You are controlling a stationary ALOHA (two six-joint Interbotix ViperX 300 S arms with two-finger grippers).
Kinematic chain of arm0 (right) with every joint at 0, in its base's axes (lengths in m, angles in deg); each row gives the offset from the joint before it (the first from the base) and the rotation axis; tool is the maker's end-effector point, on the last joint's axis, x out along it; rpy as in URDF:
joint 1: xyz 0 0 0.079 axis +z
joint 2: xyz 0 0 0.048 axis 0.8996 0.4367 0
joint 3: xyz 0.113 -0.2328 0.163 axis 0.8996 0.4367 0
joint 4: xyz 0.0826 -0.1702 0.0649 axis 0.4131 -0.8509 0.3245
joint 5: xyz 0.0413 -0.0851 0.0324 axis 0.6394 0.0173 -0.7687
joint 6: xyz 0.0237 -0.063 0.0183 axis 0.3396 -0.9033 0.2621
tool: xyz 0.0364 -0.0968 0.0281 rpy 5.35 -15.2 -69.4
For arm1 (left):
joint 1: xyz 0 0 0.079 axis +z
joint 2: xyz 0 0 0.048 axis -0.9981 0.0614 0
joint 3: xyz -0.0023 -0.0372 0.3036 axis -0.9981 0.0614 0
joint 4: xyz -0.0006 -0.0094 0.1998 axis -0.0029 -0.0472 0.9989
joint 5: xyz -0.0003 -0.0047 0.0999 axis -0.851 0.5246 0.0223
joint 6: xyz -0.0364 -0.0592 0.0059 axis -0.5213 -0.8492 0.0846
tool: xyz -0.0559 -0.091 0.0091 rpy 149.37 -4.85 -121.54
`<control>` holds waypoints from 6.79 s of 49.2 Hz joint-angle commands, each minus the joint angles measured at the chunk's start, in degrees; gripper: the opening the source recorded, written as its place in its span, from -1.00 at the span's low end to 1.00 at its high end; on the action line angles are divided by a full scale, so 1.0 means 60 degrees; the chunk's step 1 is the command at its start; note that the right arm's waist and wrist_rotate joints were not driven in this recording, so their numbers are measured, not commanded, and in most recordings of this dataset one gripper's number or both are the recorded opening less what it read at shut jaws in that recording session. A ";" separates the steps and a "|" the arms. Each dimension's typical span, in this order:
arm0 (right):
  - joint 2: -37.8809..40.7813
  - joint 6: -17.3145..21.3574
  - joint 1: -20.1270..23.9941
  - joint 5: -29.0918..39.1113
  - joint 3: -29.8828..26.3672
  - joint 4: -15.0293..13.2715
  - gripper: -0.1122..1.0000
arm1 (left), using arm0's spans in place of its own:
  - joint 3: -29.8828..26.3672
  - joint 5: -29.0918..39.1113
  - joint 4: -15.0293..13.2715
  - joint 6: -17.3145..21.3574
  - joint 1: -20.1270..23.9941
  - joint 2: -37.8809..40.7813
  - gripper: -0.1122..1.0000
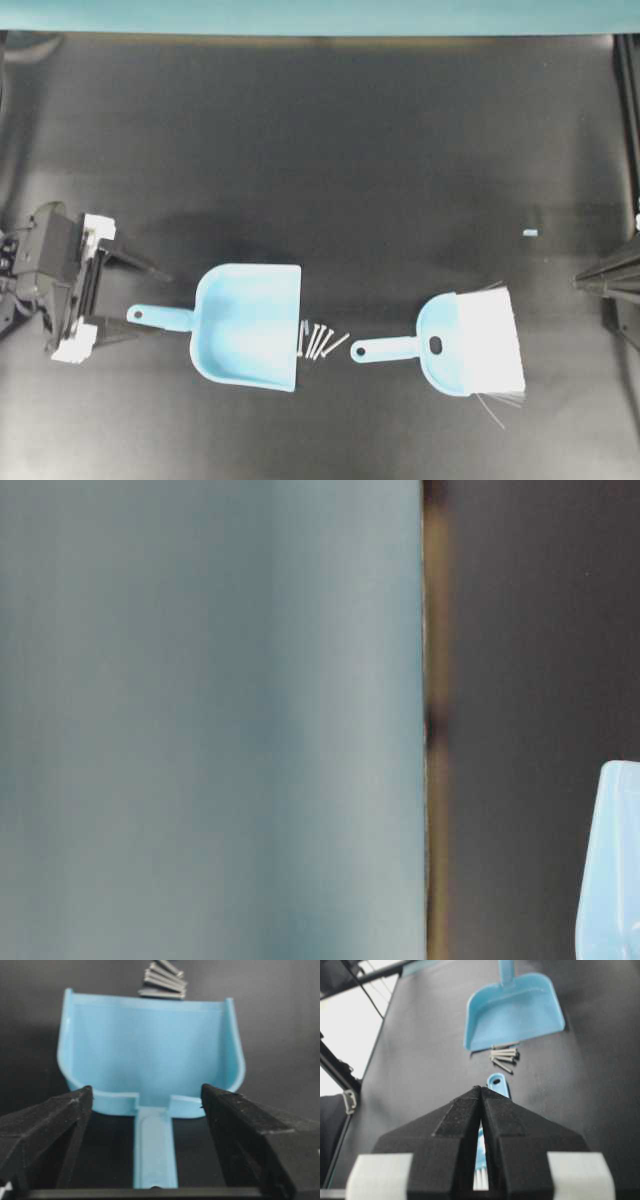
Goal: Hold the dustpan with the left arm, while a human hand uses a hand brush to gather screws into the dustpan.
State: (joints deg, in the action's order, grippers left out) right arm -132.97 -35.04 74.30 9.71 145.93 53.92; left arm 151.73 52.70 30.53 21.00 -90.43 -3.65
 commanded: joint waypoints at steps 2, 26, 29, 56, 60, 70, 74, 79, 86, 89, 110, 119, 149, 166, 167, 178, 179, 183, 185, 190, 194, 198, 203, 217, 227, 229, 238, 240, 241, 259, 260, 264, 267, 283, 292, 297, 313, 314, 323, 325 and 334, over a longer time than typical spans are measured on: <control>0.0059 0.0000 0.0000 -0.0059 -0.0029 -0.0015 -0.80 | -0.0410 0.0278 0.0029 -0.0029 -0.0044 0.0776 0.76; 0.0073 0.0000 0.0000 -0.0103 0.0044 -0.0015 -0.80 | -0.1816 0.2358 0.0029 0.0059 -0.0146 0.2197 0.79; 0.0059 0.0000 0.0000 -0.0103 0.0044 -0.0015 -0.80 | -0.1875 0.2432 0.0029 0.0073 -0.0146 0.2271 0.79; 0.0059 0.0000 0.0000 -0.0103 0.0044 -0.0015 -0.80 | -0.1948 0.2432 0.0029 0.0029 -0.0161 0.2563 0.59; 0.0059 0.0015 0.0000 -0.0103 0.0044 -0.0015 -0.80 | -0.1992 0.2446 0.0029 0.0000 -0.0161 0.2549 0.46; 0.0059 0.0015 0.0000 -0.0103 0.0044 -0.0015 -0.80 | -0.2168 0.2549 0.0029 -0.0088 -0.0220 0.2622 0.11; 0.0059 0.0015 0.0000 -0.0103 0.0044 -0.0015 -0.80 | -0.2168 0.2549 0.0029 -0.0205 -0.0234 0.2607 -0.22; 0.0044 0.0000 0.0000 -0.0103 0.0044 -0.0015 -0.80 | -0.2139 0.2520 0.0029 -0.0308 -0.0234 0.2607 -0.24; 0.0044 0.0000 0.0000 -0.0103 0.0044 -0.0015 -0.80 | -0.2051 0.2490 0.0029 -0.0264 -0.0249 0.2578 -0.24; 0.0044 0.0015 0.0000 -0.0103 0.0044 -0.0015 -0.80 | -0.1978 0.2446 0.0029 -0.0264 -0.0293 0.2563 -0.24; 0.0044 0.0015 0.0000 -0.0103 0.0044 -0.0015 -0.80 | -0.1289 0.0762 0.0029 -0.0132 -0.0293 0.1992 -0.24; 0.0029 0.0000 0.0000 -0.0103 0.0044 -0.0015 -0.80 | -0.1274 0.1055 0.0029 -0.0103 -0.0293 0.1934 -0.24; 0.0029 0.0015 0.0000 -0.0103 0.0044 -0.0015 -0.80 | -0.1465 0.2285 0.0029 -0.0264 -0.0220 0.1816 -0.24; 0.0029 0.0015 0.0000 -0.0103 0.0044 -0.0015 -0.80 | -0.1465 0.2520 0.0029 -0.0220 -0.0220 0.1846 -0.24; 0.0029 0.0015 0.0000 -0.0103 0.0044 -0.0015 -0.80 | -0.1465 0.2549 0.0029 -0.0220 -0.0220 0.1846 -0.24; 0.0029 0.0000 0.0000 -0.0103 0.0044 -0.0015 -0.80 | -0.1479 0.2578 0.0029 -0.0205 -0.0220 0.1860 -0.24; 0.0029 0.0000 0.0000 -0.0103 0.0044 -0.0015 -0.80 | -0.1479 0.2578 0.0029 -0.0205 -0.0220 0.1860 -0.24; 0.0029 0.0000 0.0000 -0.0103 0.0044 -0.0015 -0.80 | -0.1479 0.2593 0.0029 -0.0176 -0.0220 0.1860 -0.24; 0.0029 0.0000 0.0000 -0.0103 0.0044 -0.0015 -0.80 | -0.1479 0.2549 0.0029 -0.0161 -0.0220 0.1860 -0.24; 0.0029 0.0000 0.0000 -0.0103 0.0059 -0.0015 -0.80 | -0.1479 0.2520 0.0029 -0.0161 -0.0234 0.1890 -0.24; 0.0029 0.0000 0.0000 -0.0103 0.0059 -0.0015 -0.80 | -0.1465 0.2446 0.0029 -0.0161 -0.0220 0.1992 -0.24; 0.0029 0.0000 0.0000 -0.0103 0.0059 -0.0015 -0.80 | -0.1436 0.2285 0.0029 -0.0161 -0.0205 0.2095 -0.24; 0.0029 0.0000 0.0000 -0.0103 0.0044 -0.0015 -0.80 | -0.1436 0.2080 0.0029 -0.0161 -0.0205 0.2271 -0.24; 0.0029 0.0000 0.0000 -0.0103 0.0059 -0.0015 -0.80 | -0.0864 0.0000 0.0029 -0.0073 -0.0029 0.2314 -0.24; 0.0029 0.0000 0.0000 -0.0103 0.0044 -0.0015 -0.80 | -0.0176 -0.2549 0.0029 0.0029 0.0278 0.2271 -0.24; 0.0029 0.0000 0.0000 -0.0103 0.0044 -0.0015 -0.80 | -0.0176 -0.2593 0.0029 0.0059 0.0308 0.2271 -0.24; 0.0029 0.0000 0.0000 -0.0103 0.0044 -0.0015 -0.80 | -0.0308 -0.2622 0.0029 0.0249 0.0308 0.2314 -0.24; 0.0029 0.0000 0.0000 -0.0088 0.0059 -0.0015 -0.80 | -0.0322 -0.2637 0.0029 0.0264 0.0308 0.2314 -0.24; 0.0029 0.0000 0.0000 -0.0103 0.0059 -0.0015 -0.80 | -0.0337 -0.2637 0.0029 0.0264 0.0308 0.2300 -0.24; 0.0029 0.0000 0.0000 -0.0103 0.0059 -0.0015 -0.80 | -0.0337 -0.2754 0.0029 0.0410 0.0308 0.2197 -0.24; 0.0029 0.0000 0.0015 -0.0103 0.0059 -0.0015 -0.80 | -0.0337 -0.2754 0.0029 0.0425 0.0308 0.2197 -0.24; 0.0029 0.0000 0.0000 -0.0103 0.0059 -0.0015 -0.80 | -0.0381 -0.2754 0.0029 0.0425 0.0308 0.2153 -0.24; 0.0029 0.0000 0.0000 -0.0103 0.0044 -0.0015 -0.80 | -0.0425 -0.2739 0.0029 0.0425 0.0337 0.2095 -0.24; 0.0029 0.0015 0.0000 -0.0103 0.0044 -0.0015 -0.80 | -0.0542 -0.2461 0.0029 0.0410 0.0366 0.2051 -0.24; 0.0029 0.0000 0.0000 -0.0103 0.0044 0.0000 -0.80 | -0.0630 -0.1919 0.0029 0.0308 0.0352 0.2051 -0.24; 0.0029 0.0015 0.0000 -0.0103 0.0059 -0.0015 -0.80 | -0.0674 -0.1787 0.0029 0.0278 0.0278 0.2051 -0.24; 0.0029 0.0015 0.0000 -0.0103 0.0059 -0.0015 -0.80 | -0.0703 -0.1670 0.0029 0.0278 0.0293 0.2036 -0.24; 0.0029 0.0000 0.0000 -0.0103 0.0059 -0.0015 -0.80 | -0.0703 -0.1641 0.0029 0.0278 0.0278 0.2036 -0.24; 0.0029 0.0000 0.0000 -0.0103 0.0059 -0.0015 -0.80 | -0.0703 -0.1553 0.0029 0.0278 0.0293 0.2051 -0.24; 0.0029 0.0015 0.0000 -0.0103 0.0044 -0.0015 -0.80 | -0.0703 -0.1567 0.0029 0.0278 0.0293 0.2036 -0.24; 0.0029 0.0000 0.0000 -0.0103 0.0059 -0.0015 -0.80 | -0.0703 -0.1553 0.0029 0.0278 0.0293 0.2036 -0.24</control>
State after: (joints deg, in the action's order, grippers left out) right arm -133.06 -35.04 74.30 9.62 146.54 53.92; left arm 148.48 43.65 30.53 22.76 -88.76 9.09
